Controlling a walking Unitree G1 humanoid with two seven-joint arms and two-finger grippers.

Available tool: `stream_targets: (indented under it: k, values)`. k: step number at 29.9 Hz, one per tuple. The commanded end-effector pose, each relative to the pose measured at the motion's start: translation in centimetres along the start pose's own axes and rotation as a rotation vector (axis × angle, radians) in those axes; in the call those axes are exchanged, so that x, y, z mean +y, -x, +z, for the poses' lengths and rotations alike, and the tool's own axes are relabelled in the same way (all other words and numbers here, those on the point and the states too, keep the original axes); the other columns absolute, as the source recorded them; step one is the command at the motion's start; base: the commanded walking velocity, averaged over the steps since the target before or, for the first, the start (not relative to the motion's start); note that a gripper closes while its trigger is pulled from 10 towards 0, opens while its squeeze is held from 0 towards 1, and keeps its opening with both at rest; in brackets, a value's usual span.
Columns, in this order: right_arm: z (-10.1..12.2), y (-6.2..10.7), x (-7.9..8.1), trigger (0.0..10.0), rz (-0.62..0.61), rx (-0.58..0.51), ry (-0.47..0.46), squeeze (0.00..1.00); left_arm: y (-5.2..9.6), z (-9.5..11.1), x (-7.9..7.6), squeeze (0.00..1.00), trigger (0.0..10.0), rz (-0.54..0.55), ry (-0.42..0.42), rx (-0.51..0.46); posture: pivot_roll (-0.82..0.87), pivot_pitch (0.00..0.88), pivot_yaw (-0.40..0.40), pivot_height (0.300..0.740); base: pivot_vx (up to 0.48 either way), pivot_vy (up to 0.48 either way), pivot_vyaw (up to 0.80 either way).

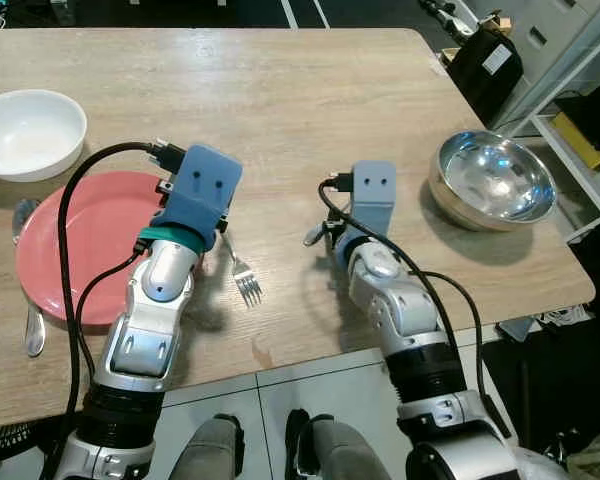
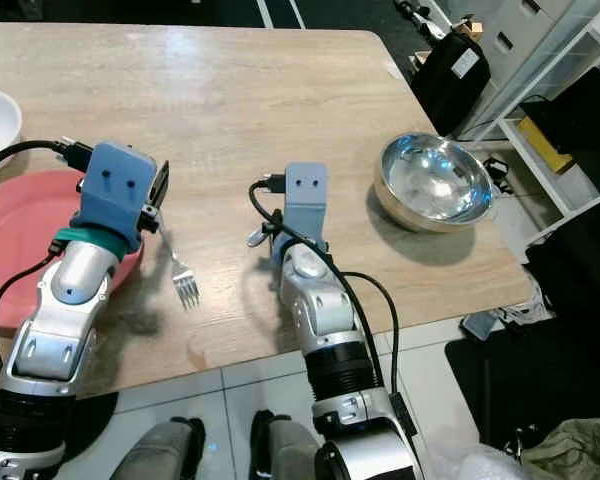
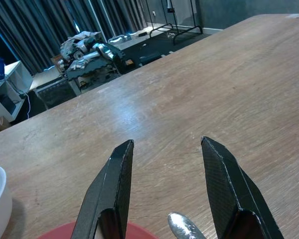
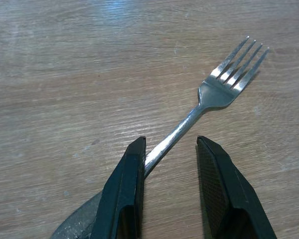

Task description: Setting the table

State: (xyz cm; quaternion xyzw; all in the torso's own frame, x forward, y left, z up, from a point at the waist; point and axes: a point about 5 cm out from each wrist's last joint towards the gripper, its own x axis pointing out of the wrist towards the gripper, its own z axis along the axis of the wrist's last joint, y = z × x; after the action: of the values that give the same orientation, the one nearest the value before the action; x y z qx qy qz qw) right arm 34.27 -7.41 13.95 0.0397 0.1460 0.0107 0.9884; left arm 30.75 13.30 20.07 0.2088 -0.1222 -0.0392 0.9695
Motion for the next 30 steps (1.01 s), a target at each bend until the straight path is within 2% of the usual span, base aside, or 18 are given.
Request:
stream_targets:
  k: [1, 3, 5, 8, 9, 11, 12, 14, 15, 17, 18, 19, 20, 21, 22, 23, 26, 30]
  values:
    - [-1.6, 0.1, 1.5, 10.0, 0.043, 0.09, -0.051, 0.0, 0.3, -0.1, -0.6, 0.0, 10.0, -0.019, 0.005, 0.009, 0.1, 0.154, -0.094, 0.74, 0.0, 0.0, 0.0]
    - [-1.6, 0.1, 1.5, 10.0, 0.043, 0.09, -0.051, 0.0, 0.3, -0.1, -0.6, 0.0, 10.0, -0.019, 0.005, 0.009, 0.1, 0.154, -0.094, 0.74, 0.0, 0.0, 0.0]
    - [-0.8, 0.3, 1.3, 10.0, 0.114, 0.037, 0.054, 0.0, 0.3, -0.1, -0.6, 0.0, 10.0, -0.022, 0.006, 0.009, 0.1, 0.154, -0.092, 0.74, 0.0, 0.0, 0.0]
    - [-0.8, 0.3, 1.3, 10.0, 0.114, 0.037, 0.054, 0.0, 0.3, -0.1, -0.6, 0.0, 10.0, -0.022, 0.006, 0.009, 0.1, 0.154, -0.092, 0.74, 0.0, 0.0, 0.0]
    - [-1.0, 0.4, 1.0, 10.0, 0.175, 0.047, 0.131, 0.0, 0.2, -0.1, -0.7, 0.0, 10.0, -0.023, 0.006, 0.008, 0.09, 0.153, -0.091, 0.74, 0.0, 0.0, 0.0]
    - [-1.0, 0.4, 1.0, 10.0, 0.175, 0.047, 0.131, 0.0, 0.2, -0.1, -0.7, 0.0, 10.0, -0.023, 0.006, 0.008, 0.09, 0.153, -0.091, 0.74, 0.0, 0.0, 0.0]
    - [-1.8, 0.5, 0.0, 10.0, 0.223, 0.08, 0.205, 0.0, 0.2, -0.1, -0.7, 0.0, 10.0, -0.023, 0.008, 0.008, 0.09, 0.151, -0.092, 0.74, 0.0, 0.0, 0.0]
    - [-1.8, 0.5, 0.0, 10.0, 0.223, 0.08, 0.205, 0.0, 0.2, -0.1, -0.7, 0.0, 10.0, -0.023, 0.008, 0.008, 0.09, 0.151, -0.092, 0.74, 0.0, 0.0, 0.0]
    - [-2.8, 0.7, -1.9, 10.0, 0.257, 0.127, 0.252, 0.0, 0.1, -0.1, -0.7, 0.0, 10.0, -0.024, 0.011, 0.008, 0.08, 0.147, -0.092, 0.74, 0.0, 0.0, 0.0]
    - [-2.8, 0.7, -1.9, 10.0, 0.257, 0.127, 0.252, 0.0, 0.1, -0.1, -0.7, 0.0, 10.0, -0.024, 0.011, 0.008, 0.08, 0.147, -0.092, 0.74, 0.0, 0.0, 0.0]
    - [-3.4, 0.8, -3.7, 10.0, 0.266, 0.161, 0.287, 0.0, 0.1, -0.1, -0.8, 0.0, 10.0, -0.024, 0.014, 0.008, 0.08, 0.144, -0.09, 0.74, 0.0, 0.0, 0.0]
    - [-3.4, 0.8, -3.7, 10.0, 0.266, 0.161, 0.287, 0.0, 0.1, -0.1, -0.8, 0.0, 10.0, -0.024, 0.014, 0.008, 0.08, 0.144, -0.09, 0.74, 0.0, 0.0, 0.0]
    - [-3.6, 0.8, -5.9, 10.0, 0.274, 0.183, 0.327, 0.0, 0.0, -0.1, -0.9, 0.0, 10.0, -0.027, 0.017, 0.008, 0.07, 0.139, -0.088, 0.74, 0.0, 0.0, 0.0]
    - [-3.6, 0.8, -5.9, 10.0, 0.274, 0.183, 0.327, 0.0, 0.0, -0.1, -0.9, 0.0, 10.0, -0.027, 0.017, 0.008, 0.07, 0.139, -0.088, 0.74, 0.0, 0.0, 0.0]
    - [-3.6, 0.8, -7.3, 10.0, 0.288, 0.195, 0.355, 0.0, 0.0, -0.1, -1.0, 0.0, 10.0, -0.029, 0.018, 0.007, 0.07, 0.137, -0.087, 0.74, 0.0, 0.0, 0.0]
    - [-3.6, 0.8, -7.3, 10.0, 0.288, 0.195, 0.355, 0.0, 0.0, -0.1, -1.0, 0.0, 10.0, -0.029, 0.018, 0.007, 0.07, 0.137, -0.087, 0.74, 0.0, 0.0, 0.0]
    - [-3.1, 0.8, -9.3, 10.0, 0.332, 0.192, 0.419, 0.0, -0.1, -0.1, -1.1, 0.0, 10.0, -0.032, 0.02, 0.004, 0.08, 0.129, -0.086, 0.74, 0.0, 0.0, 0.0]
    - [-2.7, 0.9, -10.2, 10.0, 0.373, 0.191, 0.454, 0.0, -0.2, -0.1, -1.1, 0.0, 10.0, -0.032, 0.022, 0.002, 0.08, 0.126, -0.086, 0.74, 0.0, 0.0, 0.0]
